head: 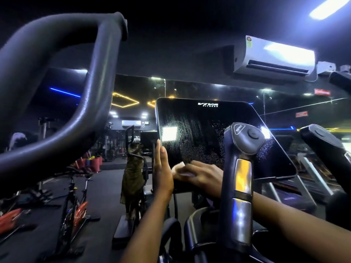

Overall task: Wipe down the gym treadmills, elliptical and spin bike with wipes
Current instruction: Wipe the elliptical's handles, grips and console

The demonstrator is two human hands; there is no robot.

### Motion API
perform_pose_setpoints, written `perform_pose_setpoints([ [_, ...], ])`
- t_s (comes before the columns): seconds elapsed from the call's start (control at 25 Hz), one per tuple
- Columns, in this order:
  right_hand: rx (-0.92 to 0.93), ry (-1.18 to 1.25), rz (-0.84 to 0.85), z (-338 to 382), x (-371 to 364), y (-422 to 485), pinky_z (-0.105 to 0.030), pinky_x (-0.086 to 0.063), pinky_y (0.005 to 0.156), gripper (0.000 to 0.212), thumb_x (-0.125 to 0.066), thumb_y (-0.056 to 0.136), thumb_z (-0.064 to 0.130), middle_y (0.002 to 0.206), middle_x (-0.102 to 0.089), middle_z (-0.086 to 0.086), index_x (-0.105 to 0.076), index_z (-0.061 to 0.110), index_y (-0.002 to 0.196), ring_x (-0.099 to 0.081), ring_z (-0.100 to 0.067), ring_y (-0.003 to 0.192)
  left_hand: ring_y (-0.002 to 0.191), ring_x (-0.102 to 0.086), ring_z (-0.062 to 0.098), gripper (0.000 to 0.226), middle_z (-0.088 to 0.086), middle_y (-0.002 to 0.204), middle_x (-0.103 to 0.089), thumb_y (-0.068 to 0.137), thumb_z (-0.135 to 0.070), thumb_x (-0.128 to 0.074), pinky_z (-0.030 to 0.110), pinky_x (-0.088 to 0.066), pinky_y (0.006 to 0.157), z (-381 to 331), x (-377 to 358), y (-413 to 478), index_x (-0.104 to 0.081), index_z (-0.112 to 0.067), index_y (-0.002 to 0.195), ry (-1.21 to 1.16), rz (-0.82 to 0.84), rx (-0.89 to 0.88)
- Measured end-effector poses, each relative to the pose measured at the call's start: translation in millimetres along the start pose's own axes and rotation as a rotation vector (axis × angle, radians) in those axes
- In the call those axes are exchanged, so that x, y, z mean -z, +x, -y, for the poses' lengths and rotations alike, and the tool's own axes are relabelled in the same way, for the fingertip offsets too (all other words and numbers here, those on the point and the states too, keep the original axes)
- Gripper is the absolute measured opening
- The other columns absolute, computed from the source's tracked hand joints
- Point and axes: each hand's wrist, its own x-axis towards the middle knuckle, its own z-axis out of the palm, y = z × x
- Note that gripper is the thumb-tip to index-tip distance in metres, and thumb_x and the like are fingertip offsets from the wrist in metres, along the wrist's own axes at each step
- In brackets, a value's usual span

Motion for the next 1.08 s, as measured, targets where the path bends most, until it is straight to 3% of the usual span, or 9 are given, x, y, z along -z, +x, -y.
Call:
perform_pose_setpoints([
  [0.16, -0.025, 0.092, 0.017, -25.2, 17.5, 26.1, -0.024, -0.048, 0.061, 0.024, -0.056, 0.074, 0.006, 0.081, -0.067, -0.012, -0.072, 0.000, 0.090, -0.056, -0.015, 0.074, 0.132, -0.014, -0.007, 0.059, -0.012, 0.156, -0.015, 0.085, -0.056, -0.020, 0.013, -0.011, 0.107, 1.0, -1.1, -0.8, -0.016, -0.039, 0.141, 0.005, 0.024, -0.057],
  [0.36, -0.318, -0.148, 0.121, -47.1, 14.1, 81.1, -0.036, -0.045, 0.087, 0.036, -0.043, 0.095, 0.024, 0.125, -0.058, -0.005, -0.059, 0.022, 0.127, -0.050, -0.025, 0.116, 0.129, -0.013, -0.011, 0.049, -0.023, 0.143, -0.015, 0.100, -0.040, -0.023, -0.011, -0.014, 0.086, 5.8, -1.1, 2.8, -0.017, -0.029, 0.147, 0.006, 0.028, -0.082],
  [0.48, -0.205, -0.080, -0.012, -29.2, 0.9, 53.8, -0.035, -0.055, 0.060, 0.037, -0.041, 0.086, 0.024, 0.098, -0.070, -0.008, -0.072, 0.014, 0.106, -0.065, -0.027, 0.084, 0.129, -0.014, -0.010, 0.046, -0.024, 0.141, -0.015, 0.102, -0.031, -0.021, -0.013, -0.013, 0.084, 6.3, -0.9, 4.0, -0.017, -0.026, 0.149, 0.031, 0.031, -0.085],
  [0.6, -0.122, 0.009, -0.098, -9.2, -7.3, 17.1, -0.023, -0.047, 0.043, 0.048, -0.032, 0.101, 0.028, 0.076, -0.069, -0.004, -0.076, 0.015, 0.089, -0.061, -0.017, 0.059, 0.129, -0.016, -0.008, 0.047, -0.020, 0.145, -0.018, 0.103, -0.030, -0.023, -0.008, -0.015, 0.091, 6.4, -1.6, 4.1, -0.019, -0.023, 0.149, 0.028, 0.012, -0.091],
  [0.72, -0.139, 0.041, 0.120, 0.7, -0.3, -43.6, -0.007, -0.043, 0.079, 0.024, -0.050, 0.096, 0.035, 0.100, -0.062, 0.021, -0.068, 0.031, 0.112, -0.051, 0.011, 0.083, 0.136, -0.019, -0.003, 0.049, -0.010, 0.155, -0.020, 0.102, -0.032, -0.025, 0.009, -0.013, 0.105, 10.6, -0.6, 5.8, -0.021, -0.022, 0.149, 0.043, 0.002, -0.101],
  [0.8, -0.190, -0.036, 0.089, -4.3, 18.0, -47.6, -0.008, -0.046, 0.083, 0.044, -0.060, 0.075, 0.057, 0.080, -0.057, 0.041, -0.061, 0.035, 0.113, -0.051, 0.025, 0.075, 0.141, -0.018, 0.002, 0.051, -0.008, 0.156, -0.019, 0.100, -0.037, -0.025, 0.015, -0.012, 0.108, 12.4, -0.3, 5.2, -0.021, -0.025, 0.149, 0.045, 0.011, -0.093],
  [0.88, -0.399, 0.087, 0.201, -35.5, 28.4, -13.1, -0.005, -0.047, 0.066, 0.052, -0.057, 0.083, 0.037, 0.063, -0.061, 0.025, -0.050, 0.013, 0.128, -0.054, 0.019, 0.055, 0.139, -0.018, 0.001, 0.057, -0.010, 0.157, -0.018, 0.095, -0.045, -0.024, 0.017, -0.013, 0.108, 12.2, -0.5, 4.0, -0.021, -0.028, 0.149, 0.054, 0.014, -0.092],
  [1.0, -0.280, 0.042, 0.212, -65.4, 26.3, 50.5, -0.034, -0.043, 0.097, 0.043, -0.057, 0.089, 0.016, 0.111, -0.061, -0.005, -0.053, 0.011, 0.131, -0.059, -0.012, 0.101, 0.142, -0.015, 0.002, 0.053, -0.009, 0.158, -0.014, 0.098, -0.041, -0.024, 0.017, -0.011, 0.109, 11.7, -0.5, 5.4, -0.019, -0.029, 0.150, 0.060, 0.023, -0.088],
  [1.08, -0.320, -0.113, 0.237, -62.9, 15.5, 75.6, -0.037, -0.040, 0.097, 0.036, -0.047, 0.093, 0.018, 0.127, -0.057, -0.009, -0.058, 0.016, 0.127, -0.049, -0.026, 0.119, 0.143, -0.014, 0.004, 0.054, -0.008, 0.158, -0.014, 0.098, -0.041, -0.025, 0.017, -0.011, 0.109, 11.7, -0.3, 3.8, -0.020, -0.027, 0.150, 0.050, 0.028, -0.087],
])
